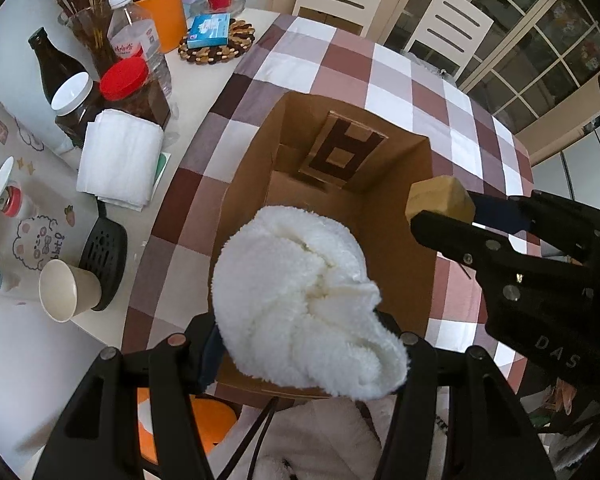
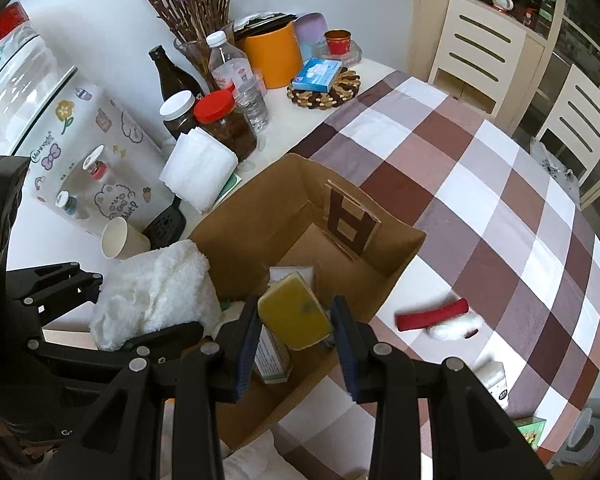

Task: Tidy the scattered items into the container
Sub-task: 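Carry the fluffy bundle with the left gripper while the right carries the sponge toward the box, then open the left gripper over the box while the right releases the sponge inside, then withdraw both grippers from the box back over the tablecloth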

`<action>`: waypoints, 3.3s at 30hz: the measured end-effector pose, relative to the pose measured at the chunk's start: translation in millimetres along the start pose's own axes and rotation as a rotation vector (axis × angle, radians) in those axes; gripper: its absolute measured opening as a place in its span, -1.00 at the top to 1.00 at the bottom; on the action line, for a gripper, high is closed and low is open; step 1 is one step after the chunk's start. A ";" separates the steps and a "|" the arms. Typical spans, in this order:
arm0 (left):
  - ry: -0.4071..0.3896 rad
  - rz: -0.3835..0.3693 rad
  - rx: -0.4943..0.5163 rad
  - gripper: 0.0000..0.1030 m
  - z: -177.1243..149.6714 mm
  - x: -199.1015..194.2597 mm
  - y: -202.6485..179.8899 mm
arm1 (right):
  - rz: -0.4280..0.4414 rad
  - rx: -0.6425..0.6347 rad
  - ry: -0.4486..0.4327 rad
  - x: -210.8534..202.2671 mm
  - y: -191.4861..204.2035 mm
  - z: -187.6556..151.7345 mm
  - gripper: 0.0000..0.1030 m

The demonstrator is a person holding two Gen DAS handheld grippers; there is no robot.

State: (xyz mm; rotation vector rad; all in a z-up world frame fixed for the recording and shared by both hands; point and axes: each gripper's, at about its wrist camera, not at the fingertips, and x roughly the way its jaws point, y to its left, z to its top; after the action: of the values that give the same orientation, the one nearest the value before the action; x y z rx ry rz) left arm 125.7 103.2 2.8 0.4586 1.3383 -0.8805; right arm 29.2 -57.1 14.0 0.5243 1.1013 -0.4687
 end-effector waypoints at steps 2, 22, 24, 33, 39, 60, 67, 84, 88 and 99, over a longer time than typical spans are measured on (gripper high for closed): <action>0.007 0.000 0.000 -0.14 0.7 2.0 -0.2 | 0.003 -0.003 0.005 1.9 -0.7 1.2 0.31; 0.041 0.002 0.017 -0.14 3.4 12.4 -7.0 | 0.023 -0.016 0.052 18.4 -3.0 5.0 0.31; 0.046 0.002 0.018 -0.14 3.8 13.8 -7.4 | 0.024 -0.017 0.055 19.6 -2.6 5.2 0.31; 0.055 0.002 0.034 -0.14 4.6 16.7 -11.0 | 0.029 -0.021 0.067 23.3 -3.1 5.5 0.31; 0.066 0.004 0.036 -0.15 4.9 20.1 -11.3 | 0.028 -0.016 0.081 27.1 -3.8 4.7 0.31; 0.082 0.037 0.032 -0.53 3.3 16.1 -8.0 | 0.020 0.002 0.070 21.4 -6.2 8.3 -0.05; 0.086 0.046 0.039 -0.55 1.7 12.9 -8.9 | 0.004 0.029 0.052 12.9 -13.2 9.1 -0.05; 0.097 0.061 0.071 -0.56 -4.0 11.8 -16.5 | -0.020 0.075 0.068 7.3 -24.8 -6.9 -0.05; 0.098 0.062 0.080 -0.56 -5.4 11.6 -19.5 | -0.023 0.086 0.068 4.6 -28.0 -11.8 -0.05; 0.100 0.066 0.120 -0.57 -9.4 10.3 -34.2 | -0.036 0.117 0.064 -4.1 -37.7 -28.5 -0.05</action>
State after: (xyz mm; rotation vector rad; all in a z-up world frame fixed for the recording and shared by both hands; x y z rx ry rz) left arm 93.3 86.3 -2.5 0.6433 1.3581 -0.8955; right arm -15.0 -69.0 1.4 0.6267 1.1508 -0.5535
